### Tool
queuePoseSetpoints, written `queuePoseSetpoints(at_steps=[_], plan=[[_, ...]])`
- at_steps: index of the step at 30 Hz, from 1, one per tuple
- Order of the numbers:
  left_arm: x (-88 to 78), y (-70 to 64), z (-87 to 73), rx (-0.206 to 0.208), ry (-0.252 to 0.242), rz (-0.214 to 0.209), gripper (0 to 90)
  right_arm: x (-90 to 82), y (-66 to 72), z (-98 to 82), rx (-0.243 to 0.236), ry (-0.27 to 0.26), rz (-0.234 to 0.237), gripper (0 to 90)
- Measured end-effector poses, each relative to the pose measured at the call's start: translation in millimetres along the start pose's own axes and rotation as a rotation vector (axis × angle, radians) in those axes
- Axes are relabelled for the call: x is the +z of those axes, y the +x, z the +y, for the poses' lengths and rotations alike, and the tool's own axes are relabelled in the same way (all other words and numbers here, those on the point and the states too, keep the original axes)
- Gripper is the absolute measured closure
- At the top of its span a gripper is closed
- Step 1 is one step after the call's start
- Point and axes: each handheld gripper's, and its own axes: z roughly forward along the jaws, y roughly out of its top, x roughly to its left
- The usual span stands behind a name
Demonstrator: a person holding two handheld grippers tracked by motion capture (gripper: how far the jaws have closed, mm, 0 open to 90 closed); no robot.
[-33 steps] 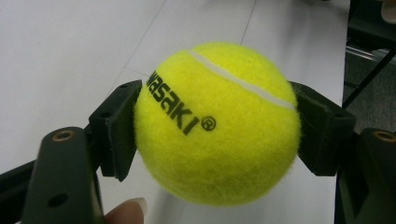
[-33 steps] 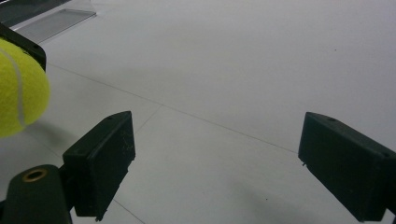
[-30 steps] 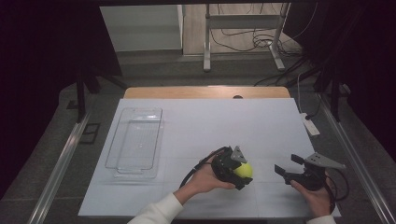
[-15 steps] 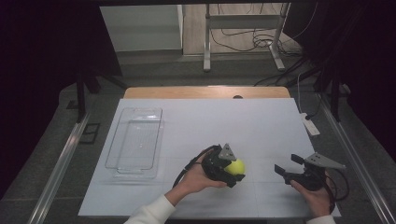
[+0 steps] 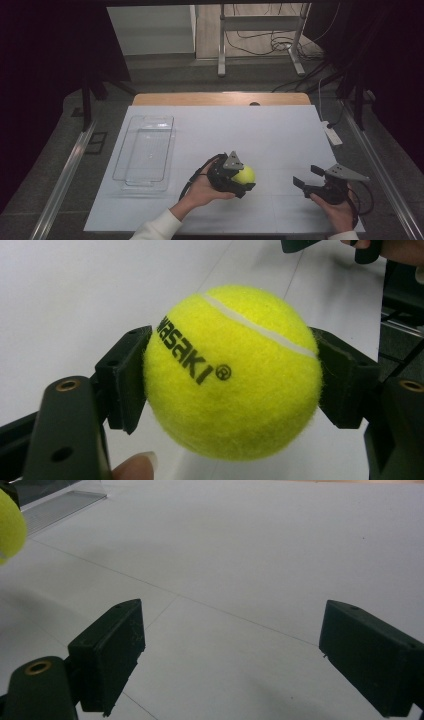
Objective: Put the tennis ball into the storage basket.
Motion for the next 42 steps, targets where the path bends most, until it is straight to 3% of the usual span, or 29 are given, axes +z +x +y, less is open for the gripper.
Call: queuePoseSetpoints(at_steps=[9, 15, 42], plan=[[-12.8, 8.6, -2.7, -0.023, -0.041, 0.013, 26.6, -0.2, 2.6, 0.3, -0.007, 0.001, -0.003, 11.4], [-18.0, 16.2, -7.1, -0.029, -0.039, 0.027, 26.5, 0.6, 5.7, 0.8, -0.015, 0.004, -0.001, 11.4], [-51.7, 34.3, -13.8, -0.063, -0.116, 0.103, 26.5, 2.9, 5.4, -0.3, -0.019, 0.013, 0.003, 11.4]])
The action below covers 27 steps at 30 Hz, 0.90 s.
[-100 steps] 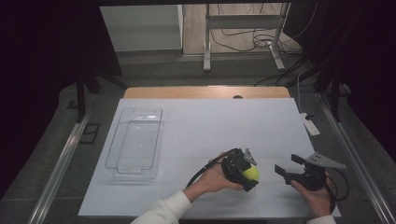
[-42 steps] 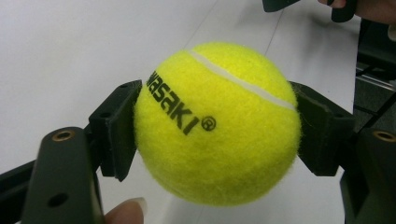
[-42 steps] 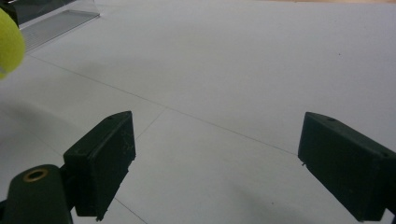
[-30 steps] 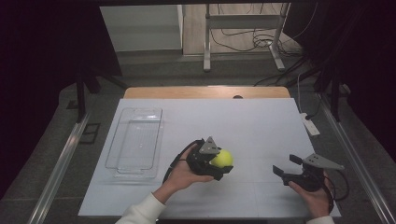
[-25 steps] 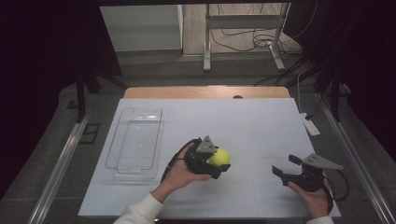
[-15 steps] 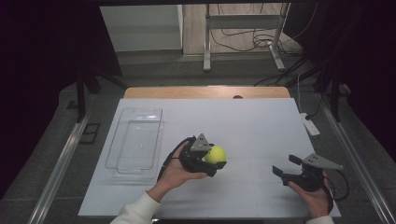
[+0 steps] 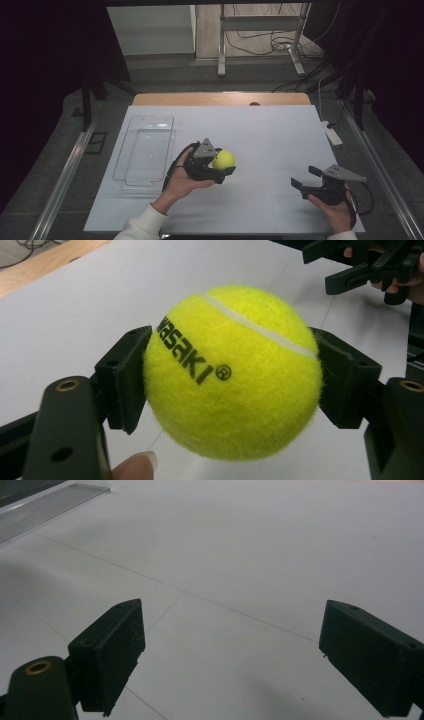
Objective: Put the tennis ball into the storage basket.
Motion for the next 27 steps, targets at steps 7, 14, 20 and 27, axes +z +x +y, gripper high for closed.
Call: queuePoseSetpoints(at_steps=[7, 14, 20, 27], plan=[[-5.6, 5.9, 0.7, -0.014, -0.016, 0.018, 26.5, -0.2, 0.1, -0.7, 0.002, 0.004, -0.002, 11.4], [-14.0, 11.3, 2.3, -0.028, -0.042, 0.038, 26.5, -0.3, 0.5, -0.9, 0.000, 0.004, 0.000, 11.4], [-18.1, 16.6, 2.6, -0.038, -0.055, 0.056, 26.5, 0.1, 0.1, -1.2, -0.002, 0.009, -0.001, 11.4], [-26.0, 22.3, 2.3, -0.054, -0.072, 0.073, 26.5, 0.8, 0.0, -1.2, -0.004, 0.008, -0.001, 11.5]])
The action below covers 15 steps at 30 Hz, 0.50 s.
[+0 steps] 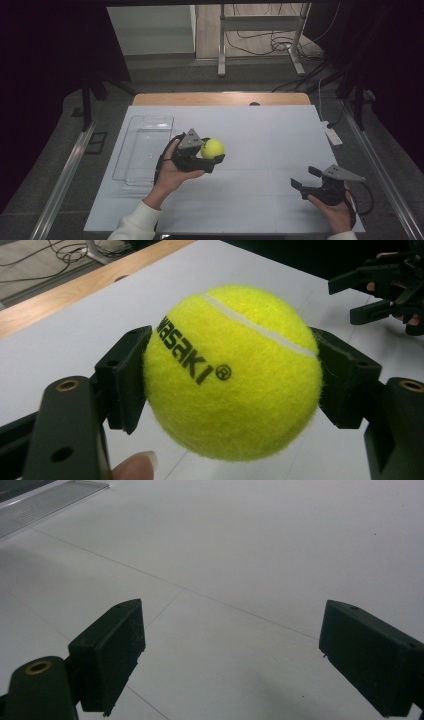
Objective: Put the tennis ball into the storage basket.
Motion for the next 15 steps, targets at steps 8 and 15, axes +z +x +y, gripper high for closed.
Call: queuePoseSetpoints(at_steps=[8, 15], plan=[[-5.5, 4.2, 0.9, -0.010, -0.015, 0.018, 26.5, 0.3, -0.2, 0.3, -0.002, 0.001, -0.001, 11.6], [-11.3, 10.7, 0.9, -0.023, -0.027, 0.033, 26.5, 0.2, -0.1, 0.4, 0.000, 0.002, -0.003, 11.5]])
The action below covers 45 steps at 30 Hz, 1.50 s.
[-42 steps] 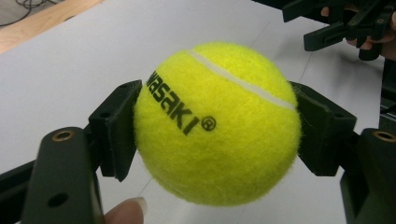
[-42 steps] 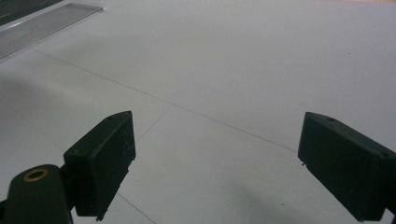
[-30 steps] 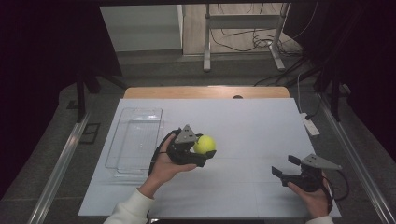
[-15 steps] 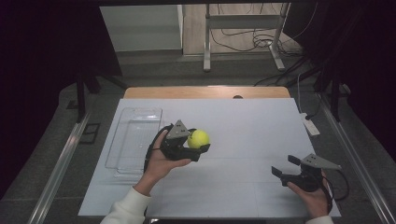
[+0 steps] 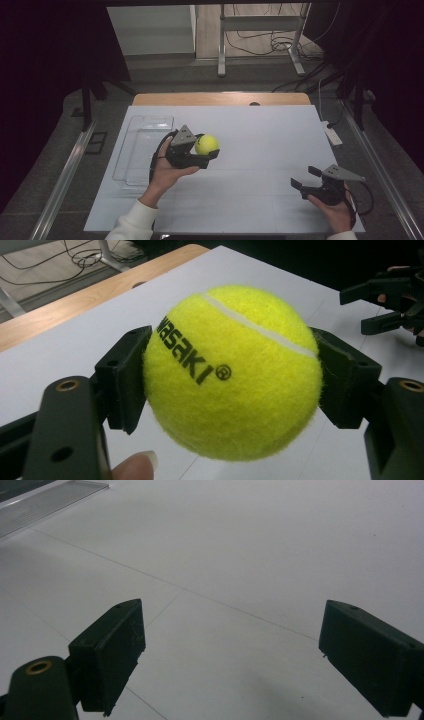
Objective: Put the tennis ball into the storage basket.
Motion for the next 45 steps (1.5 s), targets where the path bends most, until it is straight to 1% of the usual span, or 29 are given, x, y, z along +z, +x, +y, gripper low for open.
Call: queuePoseSetpoints(at_steps=[7, 24, 26, 35, 41, 45], plan=[[-5.8, 4.6, 1.0, -0.013, -0.022, 0.017, 26.5, 0.0, -0.1, 0.0, 0.001, 0.001, -0.001, 11.6], [-14.9, 15.9, 1.4, -0.028, -0.046, 0.053, 26.5, 0.4, 0.1, -0.1, -0.002, 0.000, -0.001, 11.6], [-16.3, 17.4, 1.2, -0.032, -0.052, 0.065, 26.5, 0.4, 0.1, -0.1, -0.002, 0.000, -0.002, 11.6], [-21.7, 25.9, 0.3, -0.039, -0.059, 0.093, 26.5, 0.2, -0.1, 0.0, -0.004, -0.001, -0.002, 11.7], [-27.0, 31.2, 0.1, -0.053, -0.074, 0.111, 26.5, 0.4, -0.1, 0.0, -0.004, 0.000, -0.001, 11.6], [-28.9, 36.1, -1.4, -0.060, -0.074, 0.121, 26.5, 0.5, 0.0, 0.1, -0.004, 0.000, -0.001, 11.6]])
